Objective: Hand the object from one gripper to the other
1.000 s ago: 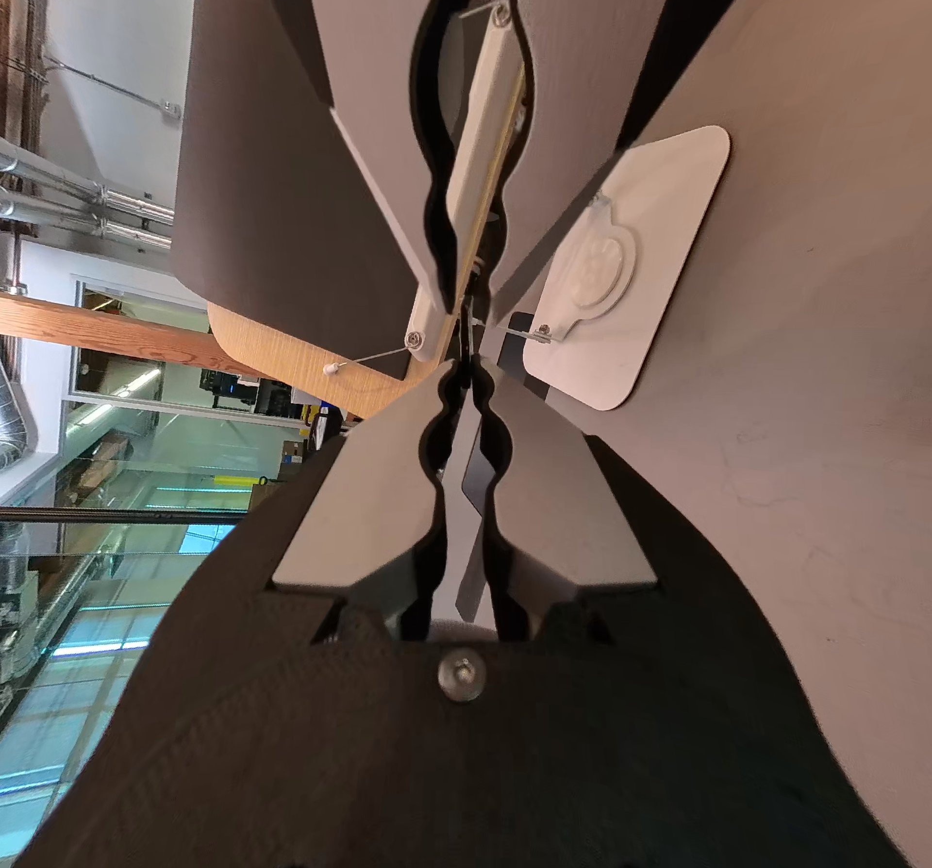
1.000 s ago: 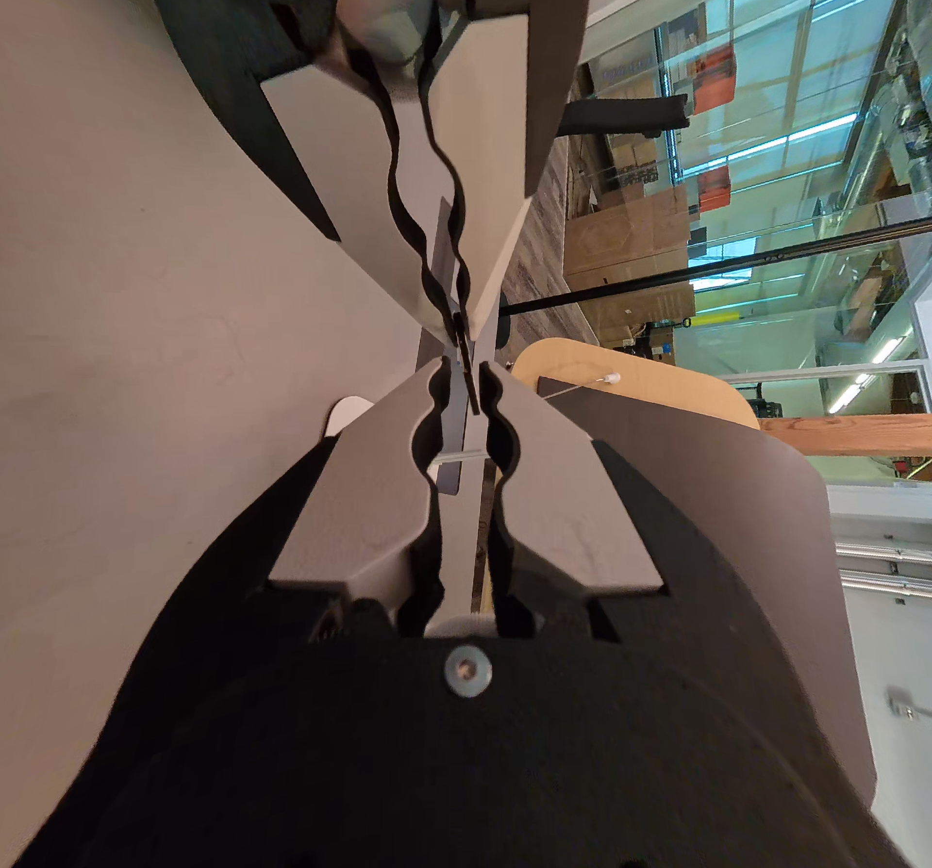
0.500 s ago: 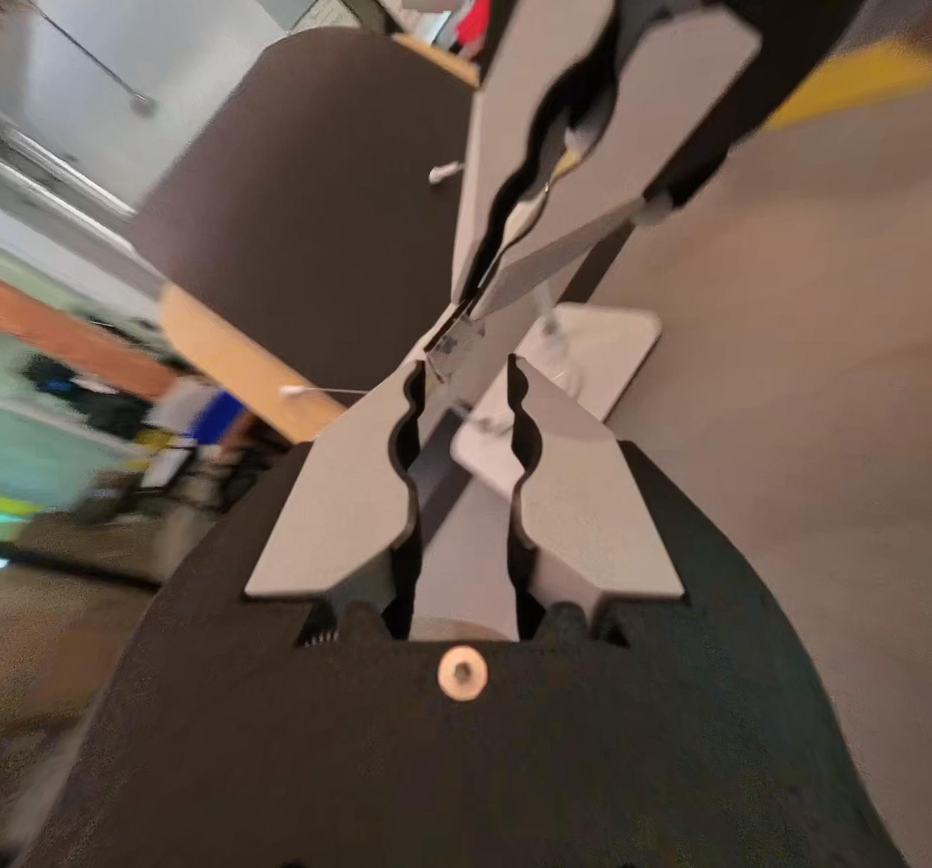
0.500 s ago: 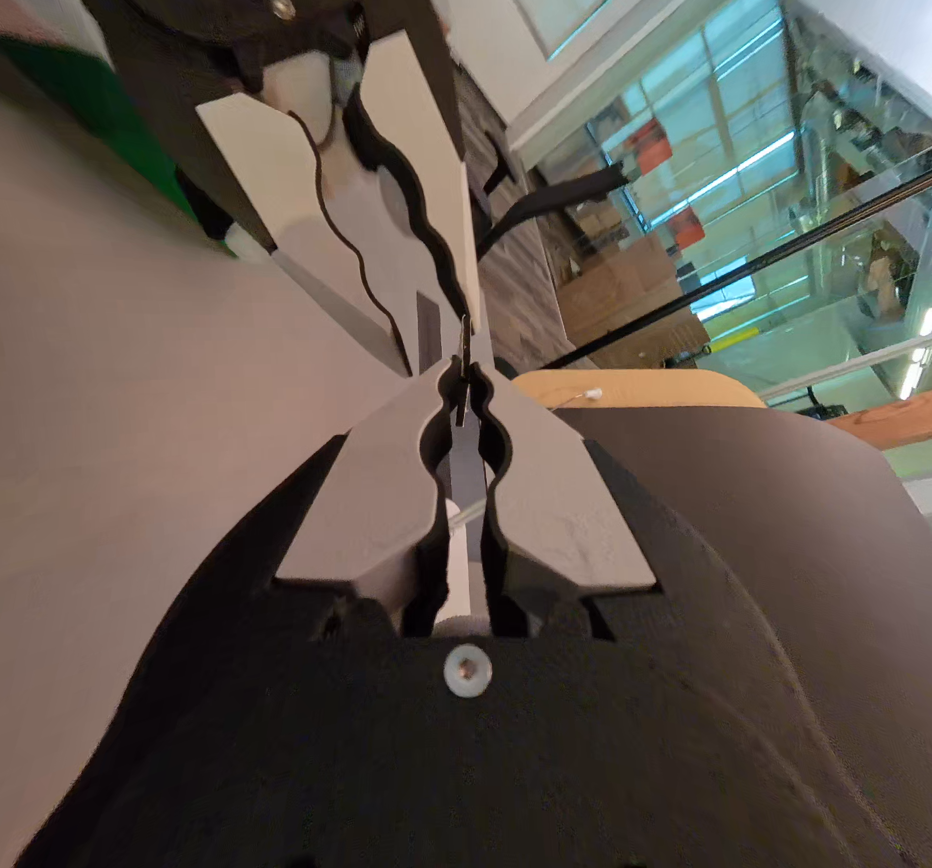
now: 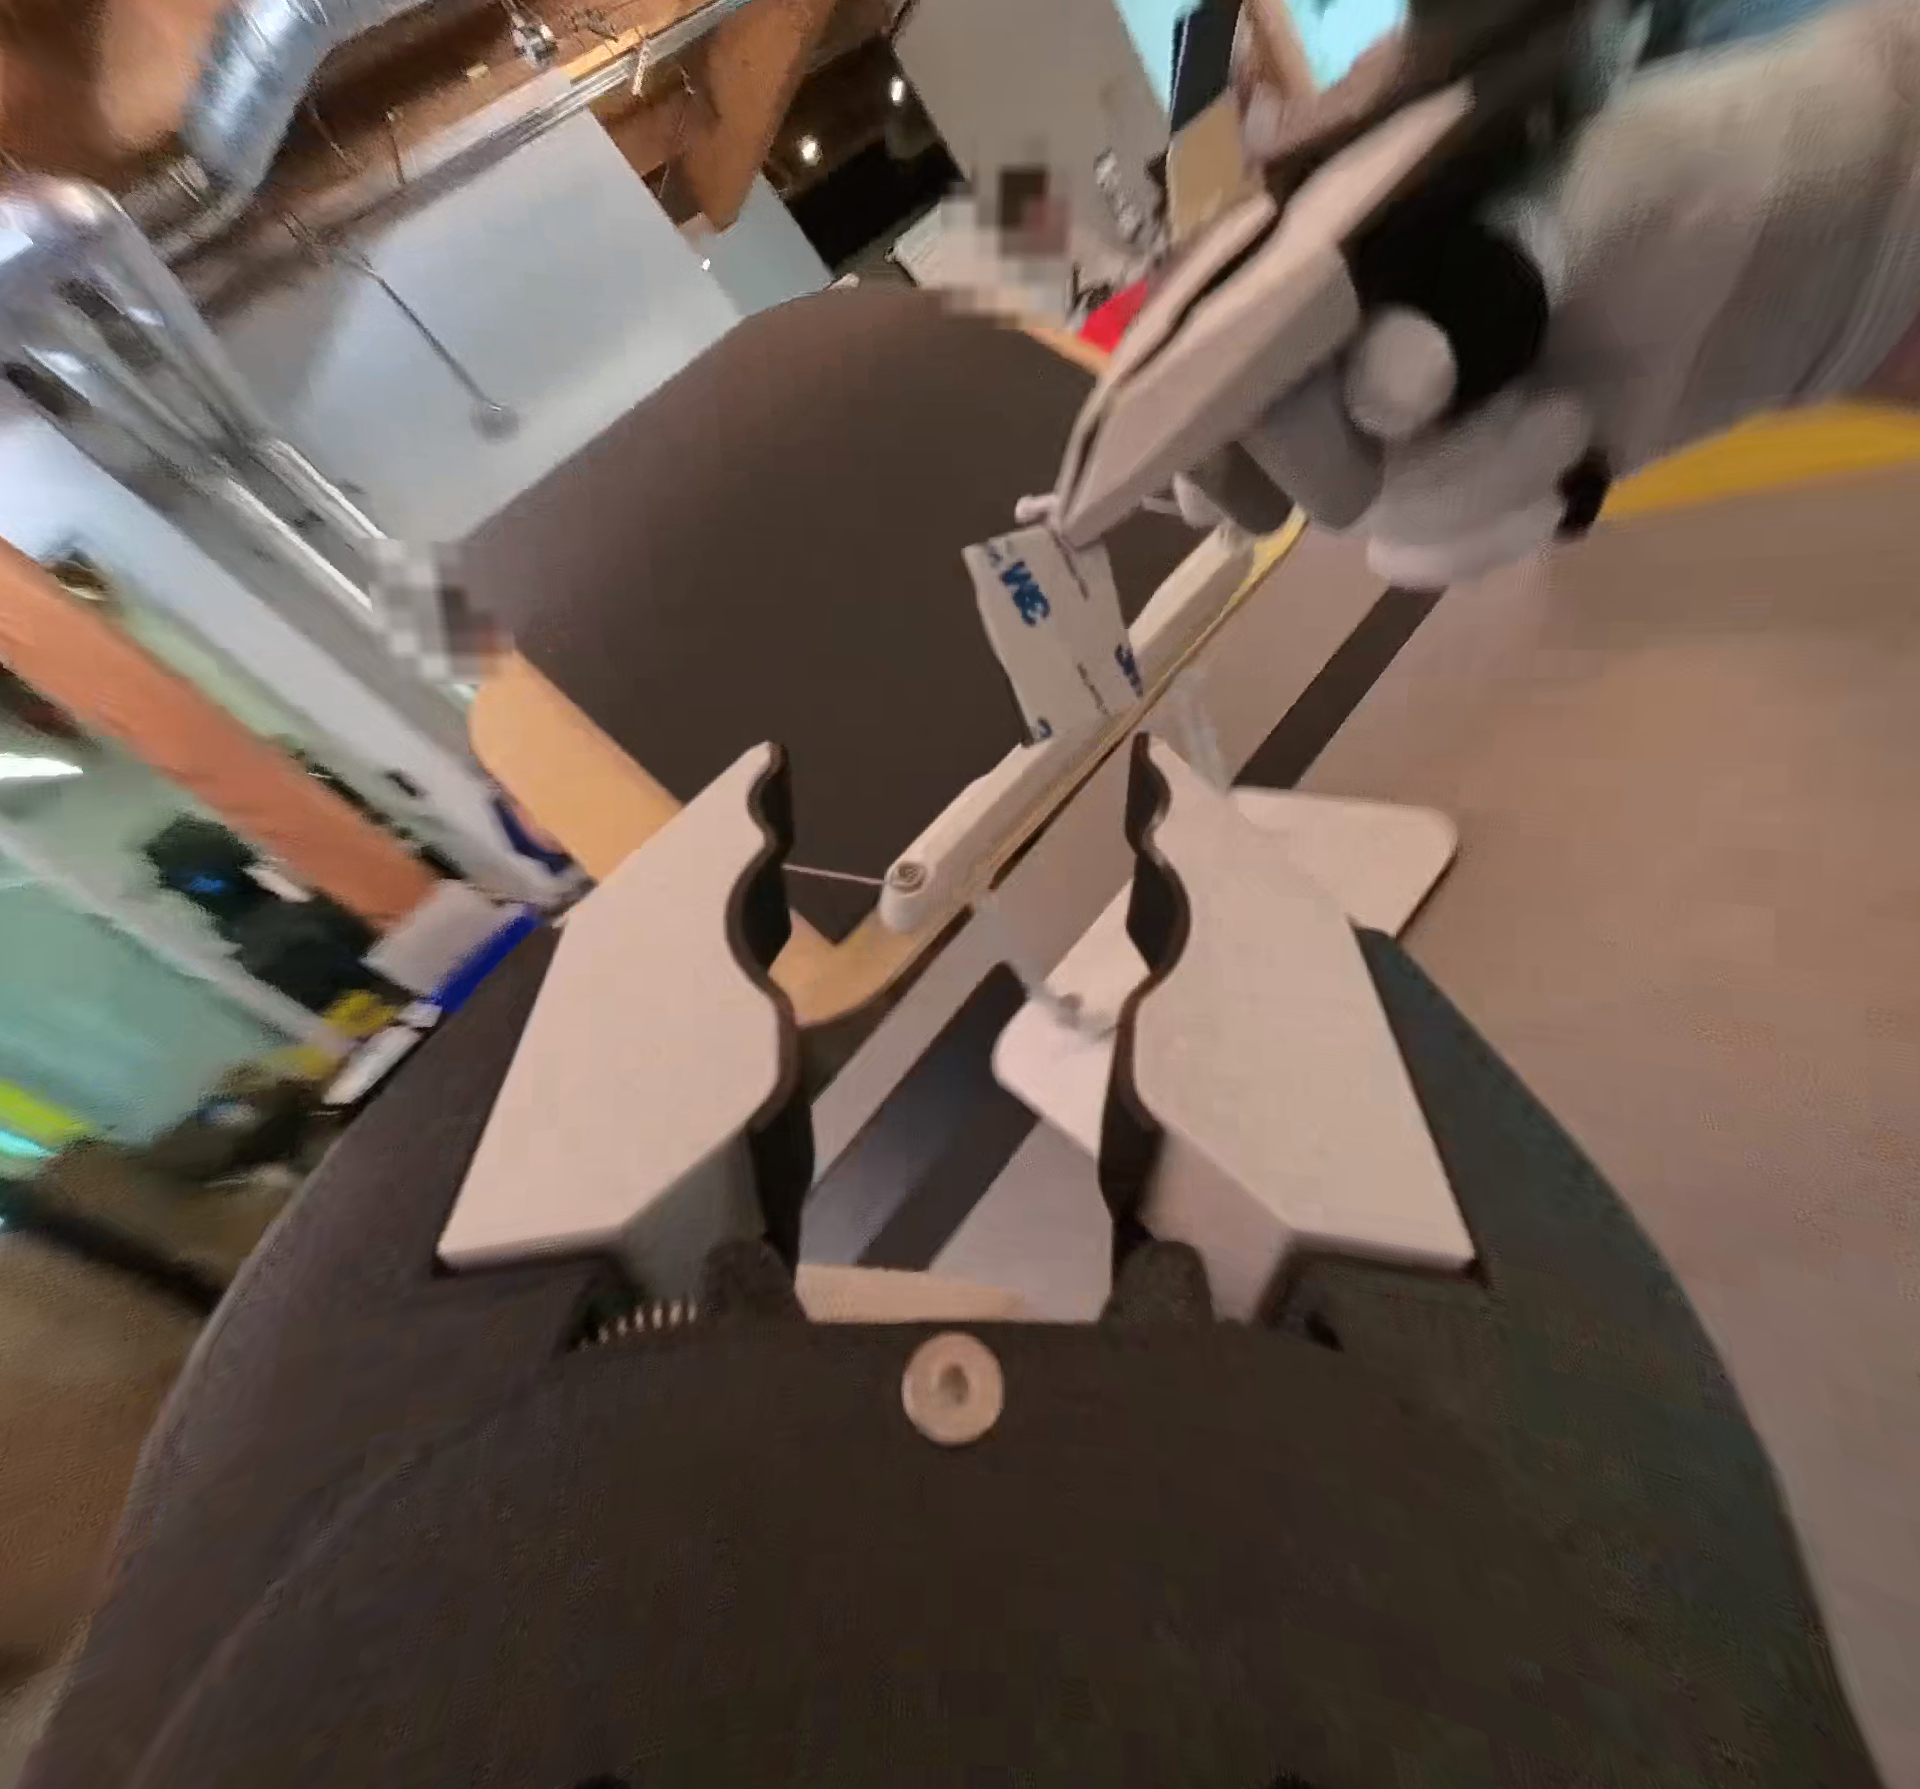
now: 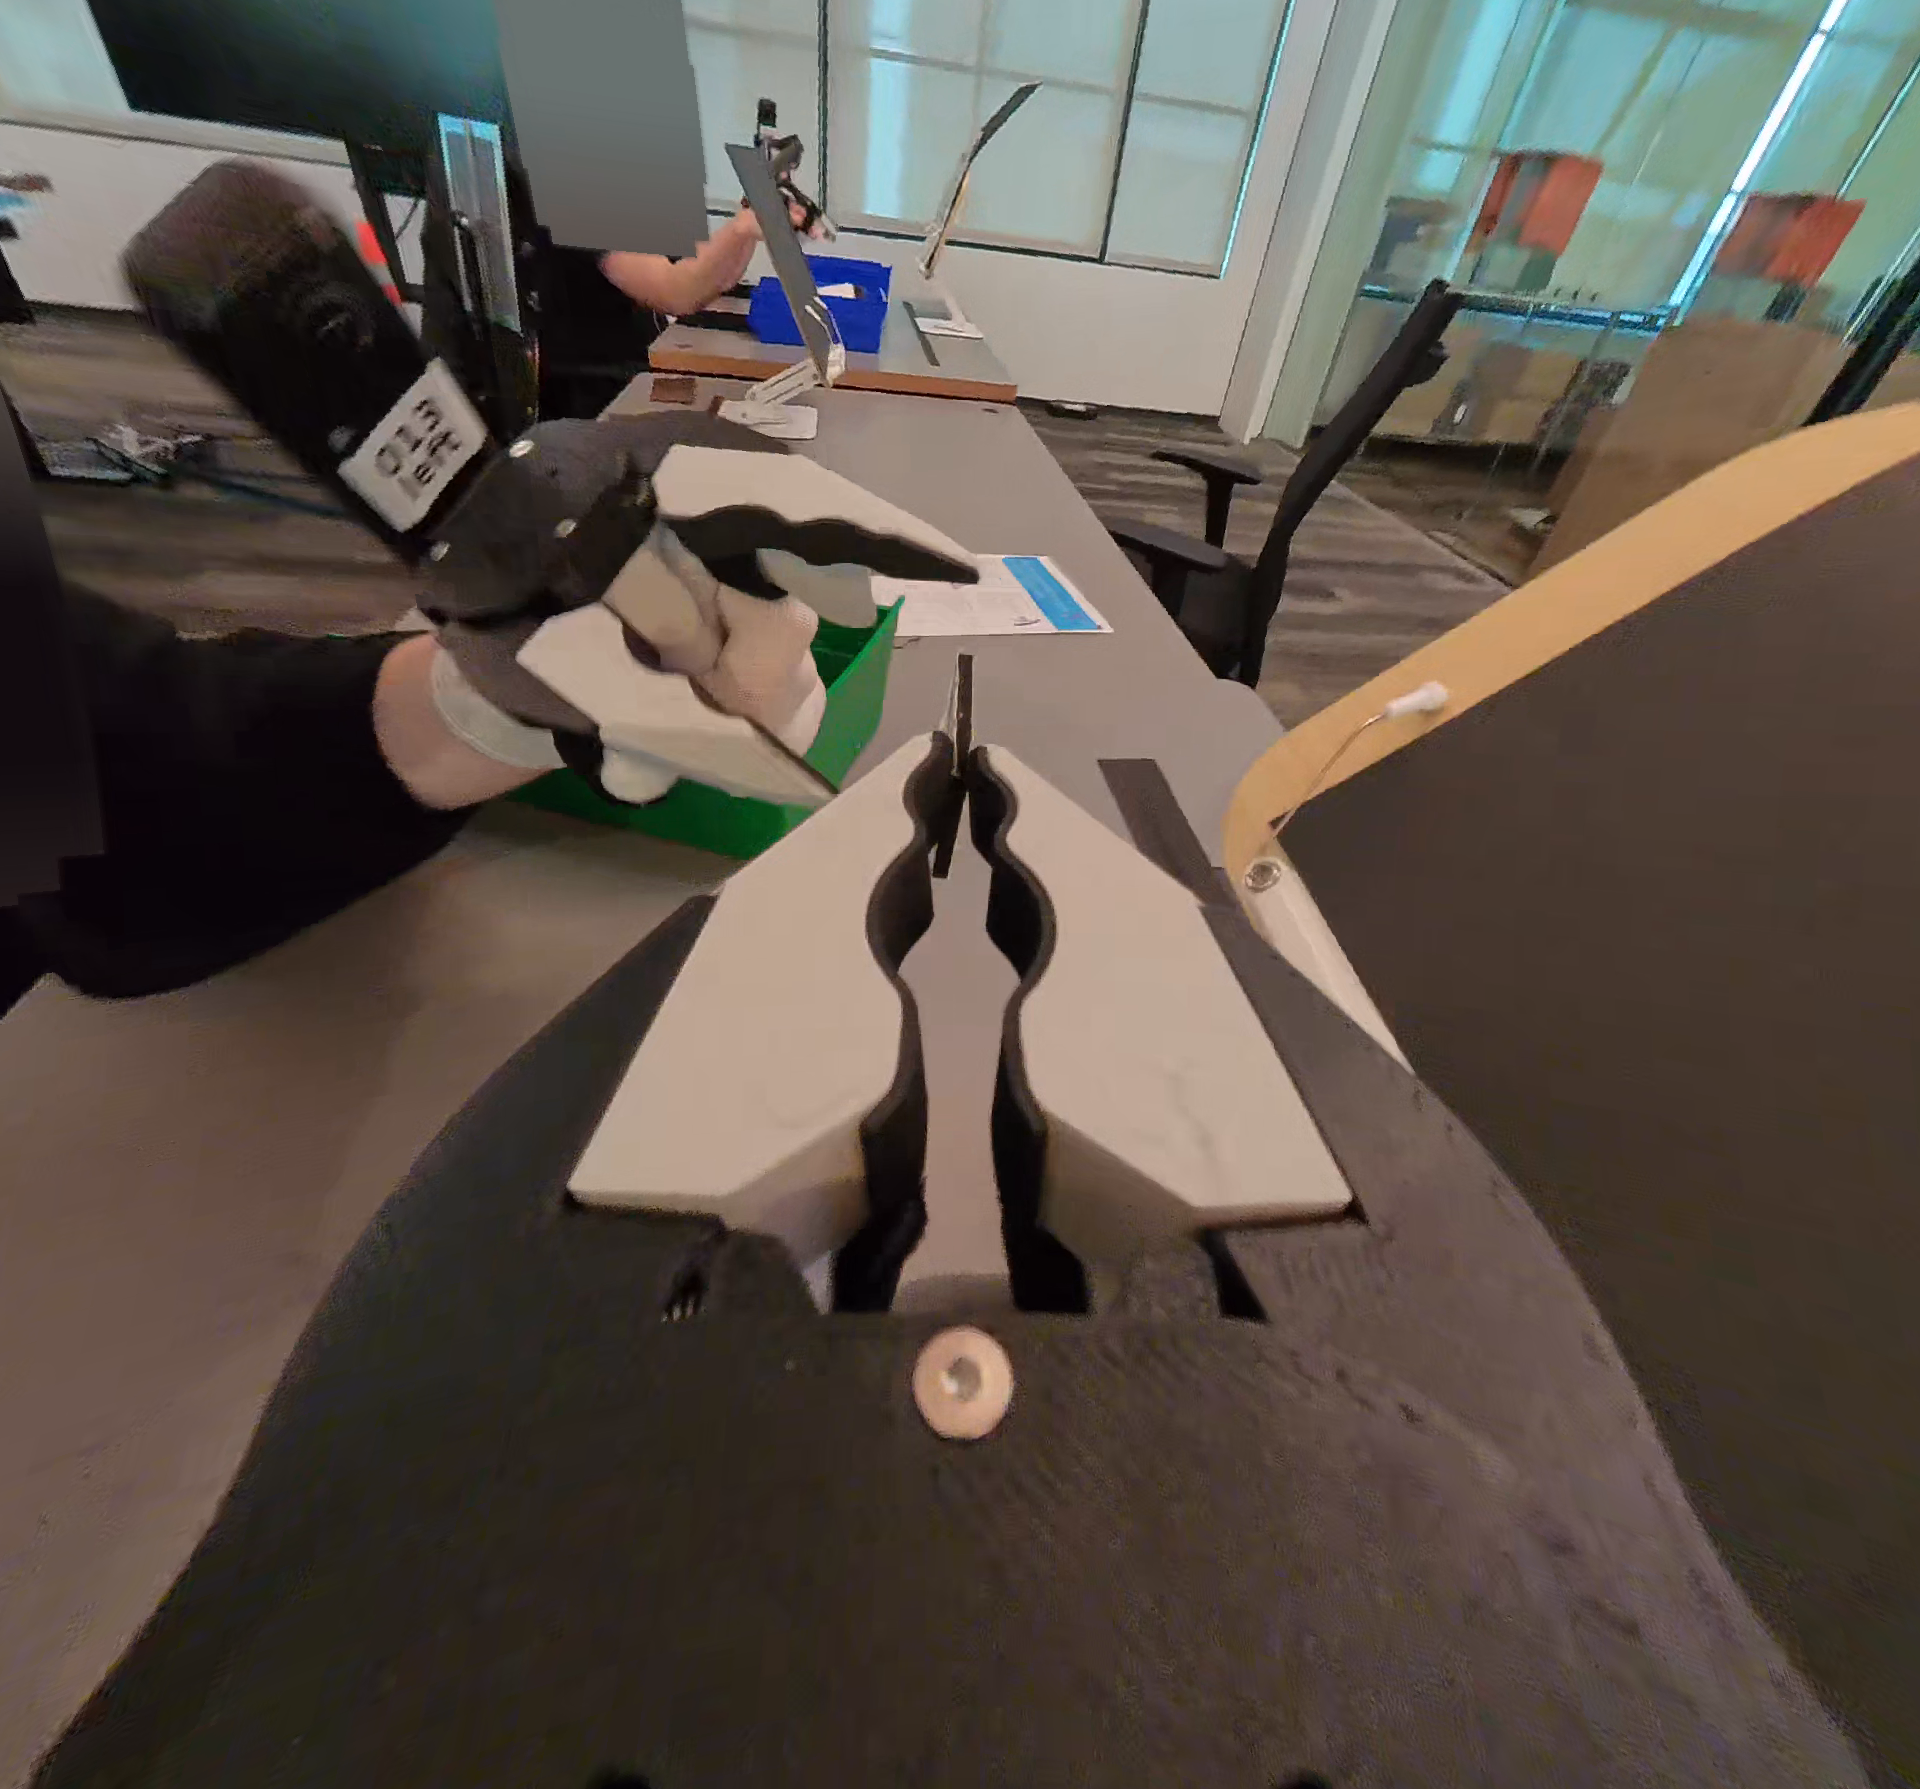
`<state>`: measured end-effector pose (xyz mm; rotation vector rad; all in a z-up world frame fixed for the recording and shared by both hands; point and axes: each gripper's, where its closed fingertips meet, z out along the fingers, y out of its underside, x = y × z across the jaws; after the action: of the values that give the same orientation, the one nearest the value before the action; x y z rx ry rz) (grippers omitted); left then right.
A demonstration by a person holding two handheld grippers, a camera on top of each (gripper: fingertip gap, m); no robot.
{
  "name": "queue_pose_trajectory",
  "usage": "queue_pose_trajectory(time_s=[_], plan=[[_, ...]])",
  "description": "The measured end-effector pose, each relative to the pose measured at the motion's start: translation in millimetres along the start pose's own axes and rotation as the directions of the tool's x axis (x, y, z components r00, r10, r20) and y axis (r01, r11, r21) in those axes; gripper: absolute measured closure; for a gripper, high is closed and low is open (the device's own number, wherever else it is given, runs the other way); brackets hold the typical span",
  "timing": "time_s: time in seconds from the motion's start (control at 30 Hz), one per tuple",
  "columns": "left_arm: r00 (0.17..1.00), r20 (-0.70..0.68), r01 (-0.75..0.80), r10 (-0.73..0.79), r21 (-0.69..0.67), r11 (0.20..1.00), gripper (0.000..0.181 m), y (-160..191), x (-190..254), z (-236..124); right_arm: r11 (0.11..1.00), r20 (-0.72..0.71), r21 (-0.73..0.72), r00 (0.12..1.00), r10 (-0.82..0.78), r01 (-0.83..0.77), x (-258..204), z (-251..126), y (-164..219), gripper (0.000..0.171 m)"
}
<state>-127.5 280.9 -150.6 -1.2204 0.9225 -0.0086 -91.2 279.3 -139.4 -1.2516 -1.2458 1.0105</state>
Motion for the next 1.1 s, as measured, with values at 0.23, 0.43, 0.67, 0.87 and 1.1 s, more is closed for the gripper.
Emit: queue_pose_trajectory(time_s=[0.23,0.43,0.67,0.87,1.1], plan=[[0.642,-0.344,0.71,-0.685,-0.07,0.7,0.114,-4,13,2,0.803,-0.173,-0.171,0.785,-0.594,0.57,-8,3,-8,0.171],[0.179,-0.58,0.96,-0.795,-0.074,0.27,0.103,-24,-16,-16,0.506,-0.346,-0.311,0.4,-0.849,0.805,-15,21,-33,0.171],[0.163,-0.636,0.984,-0.754,0.052,0.168,0.108,-35,-22,-22,0.464,-0.425,-0.27,0.328,-0.844,0.844,-39,55,-31,0.171],[0.186,-0.629,0.982,-0.755,0.086,0.17,0.126,-31,-21,-22,0.538,-0.473,-0.22,0.393,-0.788,0.814,-41,62,-29,0.171],[0.305,-0.57,0.952,-0.763,0.172,0.252,0.136,-29,-22,-22,0.678,-0.508,-0.09,0.552,-0.661,0.729,-37,58,-33,0.171]])
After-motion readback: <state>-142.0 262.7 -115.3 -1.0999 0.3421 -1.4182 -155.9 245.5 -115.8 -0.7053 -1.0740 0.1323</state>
